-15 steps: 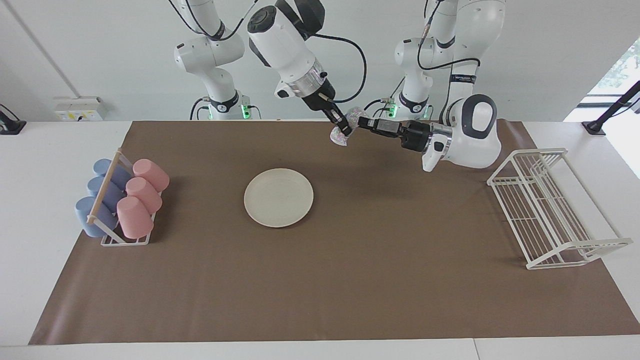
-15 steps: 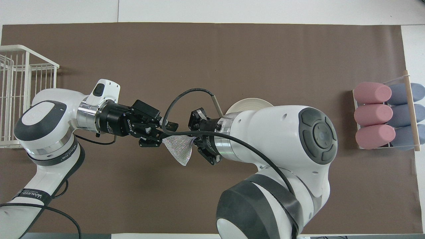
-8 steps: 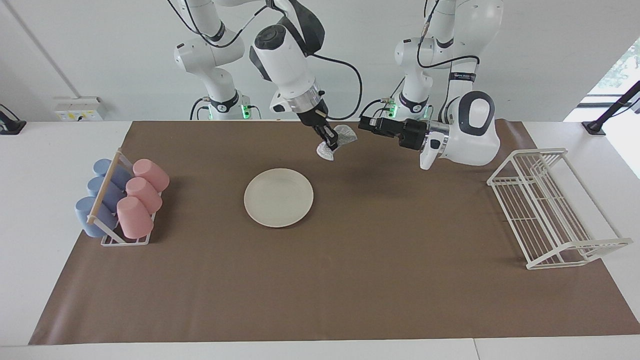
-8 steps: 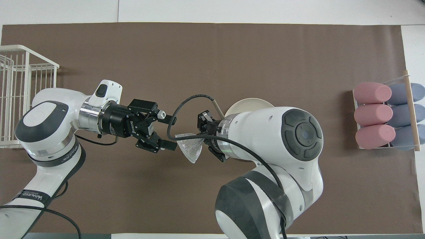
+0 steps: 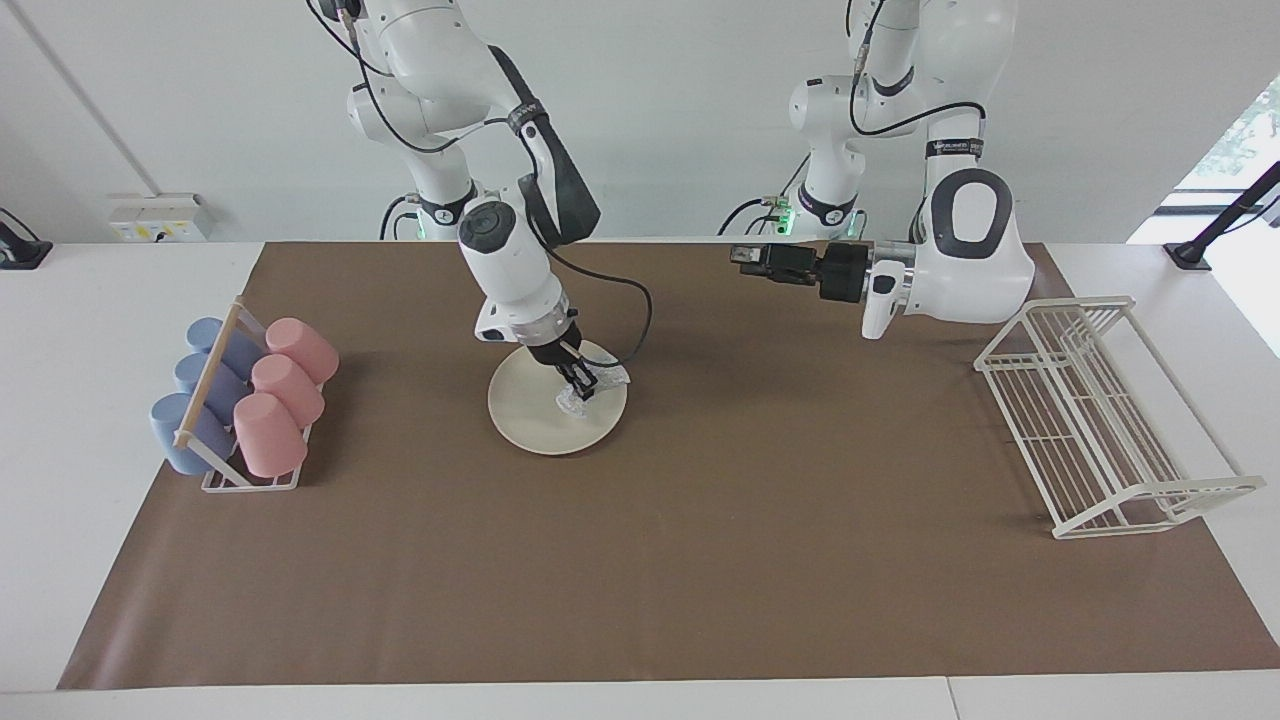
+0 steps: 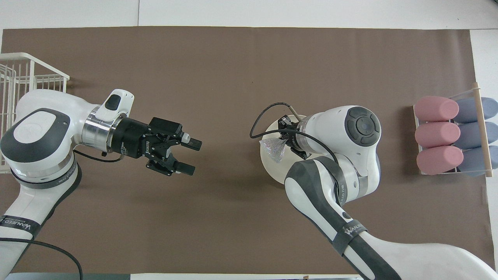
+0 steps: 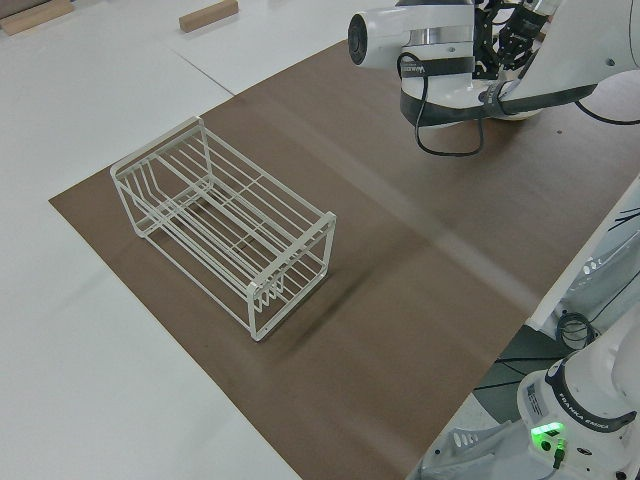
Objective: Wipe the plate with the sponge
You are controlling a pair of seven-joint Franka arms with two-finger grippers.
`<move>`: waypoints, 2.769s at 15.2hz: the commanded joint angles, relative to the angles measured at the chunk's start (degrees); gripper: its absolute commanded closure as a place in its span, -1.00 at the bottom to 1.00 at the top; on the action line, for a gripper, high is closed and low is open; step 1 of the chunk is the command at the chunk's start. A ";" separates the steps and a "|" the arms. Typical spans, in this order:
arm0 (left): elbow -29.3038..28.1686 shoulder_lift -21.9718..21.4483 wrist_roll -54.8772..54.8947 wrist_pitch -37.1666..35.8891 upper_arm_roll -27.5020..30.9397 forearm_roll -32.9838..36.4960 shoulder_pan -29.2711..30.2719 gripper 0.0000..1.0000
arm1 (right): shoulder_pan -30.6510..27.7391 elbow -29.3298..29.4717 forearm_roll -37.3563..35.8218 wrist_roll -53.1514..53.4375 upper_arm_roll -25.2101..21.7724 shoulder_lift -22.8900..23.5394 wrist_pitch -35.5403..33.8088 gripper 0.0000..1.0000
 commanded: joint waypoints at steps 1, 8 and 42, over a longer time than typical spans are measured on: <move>2.09 -0.69 -0.48 2.89 -0.12 4.98 0.61 -1.00 | -0.58 -0.74 -1.17 -0.08 0.44 1.67 1.09 1.00; 5.78 -0.51 -0.48 7.81 -0.12 17.99 0.70 -1.00 | -4.88 -2.33 -1.17 -9.82 0.35 1.58 1.35 1.00; 12.12 -1.66 -1.62 16.61 -0.12 52.46 4.30 -1.00 | 1.17 -4.97 -1.17 0.88 0.44 1.23 3.02 1.00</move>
